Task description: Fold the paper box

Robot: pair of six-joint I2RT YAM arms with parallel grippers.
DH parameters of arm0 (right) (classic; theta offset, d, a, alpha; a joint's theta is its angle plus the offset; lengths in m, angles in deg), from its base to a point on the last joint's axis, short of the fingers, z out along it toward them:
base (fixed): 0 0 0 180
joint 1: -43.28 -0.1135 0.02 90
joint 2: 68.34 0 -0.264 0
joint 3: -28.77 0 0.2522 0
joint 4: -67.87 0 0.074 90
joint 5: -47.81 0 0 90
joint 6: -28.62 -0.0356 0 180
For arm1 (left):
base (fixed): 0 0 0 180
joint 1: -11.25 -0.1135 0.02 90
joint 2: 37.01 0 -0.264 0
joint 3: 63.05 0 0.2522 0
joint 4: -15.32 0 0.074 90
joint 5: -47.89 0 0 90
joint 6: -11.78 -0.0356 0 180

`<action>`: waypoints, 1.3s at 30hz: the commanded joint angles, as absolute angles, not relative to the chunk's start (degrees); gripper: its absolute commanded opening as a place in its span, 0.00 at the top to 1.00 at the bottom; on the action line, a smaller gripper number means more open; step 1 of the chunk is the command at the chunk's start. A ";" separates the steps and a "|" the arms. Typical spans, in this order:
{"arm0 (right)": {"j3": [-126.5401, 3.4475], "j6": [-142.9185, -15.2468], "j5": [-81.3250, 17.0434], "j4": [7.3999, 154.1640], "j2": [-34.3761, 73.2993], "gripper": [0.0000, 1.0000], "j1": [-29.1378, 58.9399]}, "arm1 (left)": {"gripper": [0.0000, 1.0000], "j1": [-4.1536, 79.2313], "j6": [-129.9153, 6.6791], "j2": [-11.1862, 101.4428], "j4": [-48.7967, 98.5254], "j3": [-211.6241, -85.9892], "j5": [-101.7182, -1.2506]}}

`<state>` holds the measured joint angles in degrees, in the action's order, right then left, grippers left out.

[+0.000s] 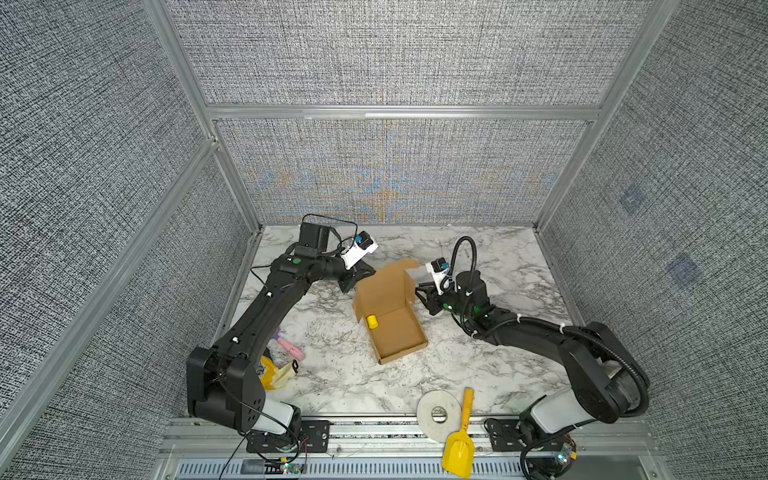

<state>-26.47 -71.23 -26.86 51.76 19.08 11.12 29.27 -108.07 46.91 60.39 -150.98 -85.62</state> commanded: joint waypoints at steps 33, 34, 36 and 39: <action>-13.41 -72.80 -47.45 63.04 -4.27 0.70 0.28 | 0.95 32.57 -110.81 42.22 59.51 -144.87 -88.36; -12.98 -72.97 -49.93 63.82 -6.45 0.70 -1.70 | 0.95 32.60 -110.70 42.12 59.51 -145.07 -88.34; -12.39 -73.81 -54.41 64.69 -9.07 0.70 -5.57 | 0.95 32.56 -110.11 42.28 59.22 -145.10 -88.41; -13.23 -74.04 -61.08 64.72 -9.80 0.69 -11.36 | 0.95 32.56 -109.87 42.57 58.87 -145.17 -88.17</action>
